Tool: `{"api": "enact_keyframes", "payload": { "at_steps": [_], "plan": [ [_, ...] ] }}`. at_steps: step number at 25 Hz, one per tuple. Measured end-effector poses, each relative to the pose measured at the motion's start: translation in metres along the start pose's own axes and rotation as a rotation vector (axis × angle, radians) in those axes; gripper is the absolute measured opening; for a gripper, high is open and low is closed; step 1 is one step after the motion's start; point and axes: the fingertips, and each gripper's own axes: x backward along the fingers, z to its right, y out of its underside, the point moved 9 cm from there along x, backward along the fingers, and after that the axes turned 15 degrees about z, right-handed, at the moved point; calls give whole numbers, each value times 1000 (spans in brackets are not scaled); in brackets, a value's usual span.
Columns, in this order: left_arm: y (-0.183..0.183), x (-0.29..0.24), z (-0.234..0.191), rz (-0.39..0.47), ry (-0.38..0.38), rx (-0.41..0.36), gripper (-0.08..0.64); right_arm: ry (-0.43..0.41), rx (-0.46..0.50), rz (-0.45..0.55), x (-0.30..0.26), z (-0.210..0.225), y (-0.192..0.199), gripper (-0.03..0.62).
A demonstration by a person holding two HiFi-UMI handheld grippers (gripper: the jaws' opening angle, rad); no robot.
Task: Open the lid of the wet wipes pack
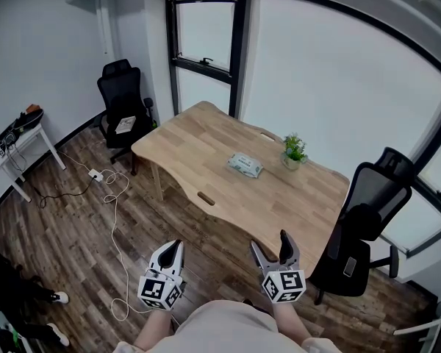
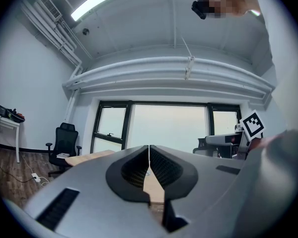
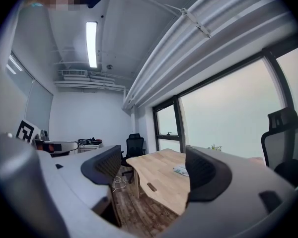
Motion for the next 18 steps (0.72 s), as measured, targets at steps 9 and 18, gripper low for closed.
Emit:
{"api": "enact_keyframes", "payload": {
  "at_steps": [9, 18],
  "plan": [
    [-3, 19, -24, -5, 22, 15, 21, 42, -9, 2, 6, -28, 4, 388],
    [5, 17, -31, -25, 40, 12, 21, 55, -2, -17, 2, -34, 13, 382]
  ]
}}
